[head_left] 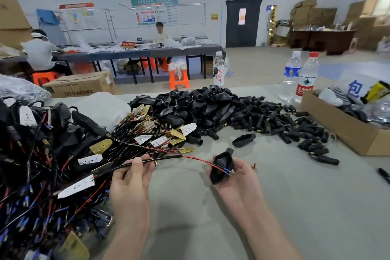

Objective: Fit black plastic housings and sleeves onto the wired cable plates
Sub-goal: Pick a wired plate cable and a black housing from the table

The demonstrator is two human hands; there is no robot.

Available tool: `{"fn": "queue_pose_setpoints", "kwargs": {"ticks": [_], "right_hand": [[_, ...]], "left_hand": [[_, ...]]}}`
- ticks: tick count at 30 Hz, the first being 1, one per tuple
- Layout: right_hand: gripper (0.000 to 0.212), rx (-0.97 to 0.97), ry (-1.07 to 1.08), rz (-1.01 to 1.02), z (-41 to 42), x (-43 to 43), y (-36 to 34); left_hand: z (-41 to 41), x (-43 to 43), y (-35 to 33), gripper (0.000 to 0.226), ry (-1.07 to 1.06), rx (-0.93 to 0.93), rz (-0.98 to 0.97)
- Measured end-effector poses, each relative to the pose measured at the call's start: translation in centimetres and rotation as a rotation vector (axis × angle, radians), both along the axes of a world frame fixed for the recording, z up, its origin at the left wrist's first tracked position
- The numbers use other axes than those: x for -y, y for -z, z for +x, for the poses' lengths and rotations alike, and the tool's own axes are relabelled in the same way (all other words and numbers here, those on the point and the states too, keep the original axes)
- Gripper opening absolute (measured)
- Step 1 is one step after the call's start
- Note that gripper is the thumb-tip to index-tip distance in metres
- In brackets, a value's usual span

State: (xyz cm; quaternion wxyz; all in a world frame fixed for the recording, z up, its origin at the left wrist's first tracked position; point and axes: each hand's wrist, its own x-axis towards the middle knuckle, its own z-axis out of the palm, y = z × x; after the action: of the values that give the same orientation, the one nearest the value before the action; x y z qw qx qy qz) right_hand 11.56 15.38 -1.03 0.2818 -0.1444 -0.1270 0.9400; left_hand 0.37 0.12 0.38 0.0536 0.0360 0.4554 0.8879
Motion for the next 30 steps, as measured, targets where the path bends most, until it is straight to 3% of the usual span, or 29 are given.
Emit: {"fn": "queue_pose_setpoints", "kwargs": {"ticks": [30], "right_hand": [[0.02, 0.054, 0.111, 0.071, -0.1, -0.2, 0.5]], "left_hand": [[0.0, -0.8, 1.3, 0.021, 0.042, 0.065, -0.055]]}}
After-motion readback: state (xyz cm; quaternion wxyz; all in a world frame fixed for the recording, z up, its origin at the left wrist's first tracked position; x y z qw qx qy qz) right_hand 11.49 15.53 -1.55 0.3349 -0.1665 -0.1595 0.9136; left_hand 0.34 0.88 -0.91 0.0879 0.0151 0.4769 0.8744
